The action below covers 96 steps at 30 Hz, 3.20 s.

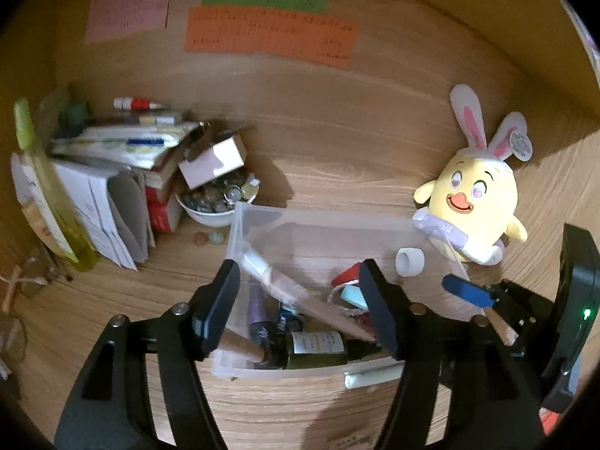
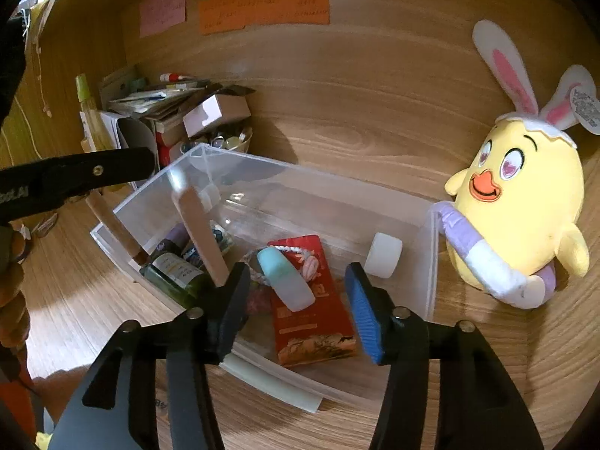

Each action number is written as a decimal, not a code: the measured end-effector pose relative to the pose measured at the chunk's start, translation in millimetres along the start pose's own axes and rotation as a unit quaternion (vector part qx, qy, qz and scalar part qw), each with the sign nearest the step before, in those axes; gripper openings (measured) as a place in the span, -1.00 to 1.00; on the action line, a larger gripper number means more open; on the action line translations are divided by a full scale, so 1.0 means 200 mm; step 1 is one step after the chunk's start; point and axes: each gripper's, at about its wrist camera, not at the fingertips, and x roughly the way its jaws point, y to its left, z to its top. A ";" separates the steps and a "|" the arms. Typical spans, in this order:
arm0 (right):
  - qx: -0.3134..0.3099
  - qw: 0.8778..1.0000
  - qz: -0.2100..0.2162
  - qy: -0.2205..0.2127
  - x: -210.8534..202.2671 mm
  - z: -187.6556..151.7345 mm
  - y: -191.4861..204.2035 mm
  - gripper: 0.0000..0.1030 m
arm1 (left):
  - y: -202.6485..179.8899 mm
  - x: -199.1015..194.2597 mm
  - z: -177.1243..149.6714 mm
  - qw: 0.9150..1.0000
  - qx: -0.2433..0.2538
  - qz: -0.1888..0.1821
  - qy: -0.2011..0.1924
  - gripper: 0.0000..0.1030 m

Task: Organize objects
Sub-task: 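Open the left tool to drop the pink tube into the box, then grasp the mint chalk stick on the desk with the right tool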

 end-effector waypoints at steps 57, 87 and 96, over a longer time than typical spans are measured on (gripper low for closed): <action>-0.051 0.997 -0.014 0.064 -0.02 -0.38 0.10 0.61 | -0.18 0.02 -0.72 0.984 0.123 -0.017 0.131 0.87; -0.078 0.991 0.034 0.106 0.10 -0.34 0.23 -0.10 | -0.08 -0.06 -0.77 0.984 0.100 -0.053 0.139 0.33; -0.076 0.989 0.059 0.111 0.07 -0.37 0.24 -0.72 | -0.09 -0.06 -0.76 0.983 0.093 -0.060 0.145 0.45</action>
